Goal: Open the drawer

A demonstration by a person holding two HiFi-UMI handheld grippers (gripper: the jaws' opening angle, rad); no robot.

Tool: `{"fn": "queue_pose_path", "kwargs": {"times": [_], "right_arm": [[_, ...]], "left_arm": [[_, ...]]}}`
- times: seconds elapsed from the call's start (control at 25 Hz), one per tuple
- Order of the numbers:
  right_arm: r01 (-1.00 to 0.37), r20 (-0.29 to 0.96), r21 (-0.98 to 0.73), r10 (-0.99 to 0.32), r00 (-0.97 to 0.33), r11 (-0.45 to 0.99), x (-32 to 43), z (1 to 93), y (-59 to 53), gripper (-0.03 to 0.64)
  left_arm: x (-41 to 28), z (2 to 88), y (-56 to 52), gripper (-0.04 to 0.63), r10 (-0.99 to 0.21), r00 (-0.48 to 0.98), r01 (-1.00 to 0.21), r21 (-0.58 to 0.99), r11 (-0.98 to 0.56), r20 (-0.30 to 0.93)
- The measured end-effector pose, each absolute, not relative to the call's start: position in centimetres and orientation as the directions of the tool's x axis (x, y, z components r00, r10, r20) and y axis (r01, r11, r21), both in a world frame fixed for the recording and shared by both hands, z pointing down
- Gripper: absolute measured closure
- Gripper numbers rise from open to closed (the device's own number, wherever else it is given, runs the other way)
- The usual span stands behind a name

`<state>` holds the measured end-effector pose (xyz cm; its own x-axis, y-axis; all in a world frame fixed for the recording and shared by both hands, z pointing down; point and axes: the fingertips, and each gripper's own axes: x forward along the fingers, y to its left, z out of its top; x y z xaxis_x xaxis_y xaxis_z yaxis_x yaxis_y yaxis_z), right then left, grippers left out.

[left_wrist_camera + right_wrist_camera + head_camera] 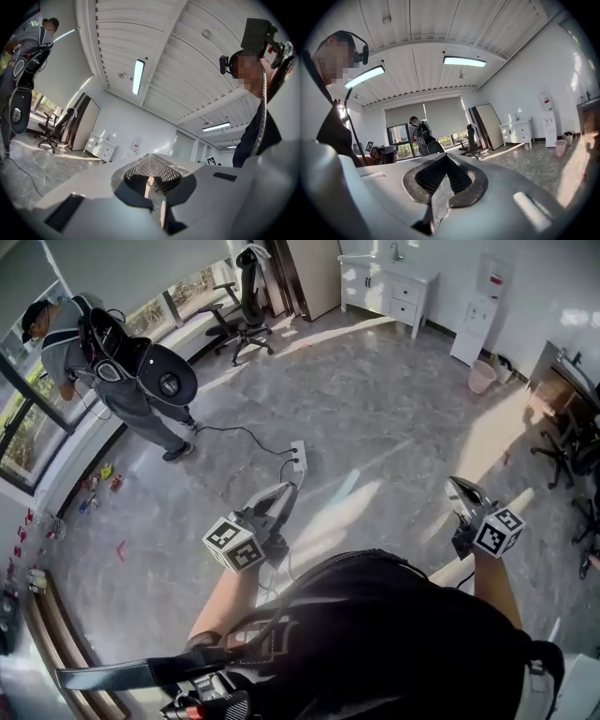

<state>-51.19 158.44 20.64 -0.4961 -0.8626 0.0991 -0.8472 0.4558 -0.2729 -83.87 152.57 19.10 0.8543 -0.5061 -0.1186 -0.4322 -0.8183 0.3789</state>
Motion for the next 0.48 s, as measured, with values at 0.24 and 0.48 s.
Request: {"fn": "queue_pose_path", "kwargs": {"times": [0.24,0.48], "right_arm": [[-0.825,0.09,-0.287,-0.844,-0.529,0.486,-44.6,21.0,155.2,0.615],[-0.831,0.093,-0.319,-0.857,-0.506,0.456,-40.8,22.2,153.5,0.615]], "left_arm": [[-76.2,19.0,150.9,0.595,-0.511,0.852,-0.436,0.391,-0.811,-0.112],[-72.0,19.1,148.2,0.595,-0.482,0.872,-0.414,0.388,-0.823,-0.092]]}}
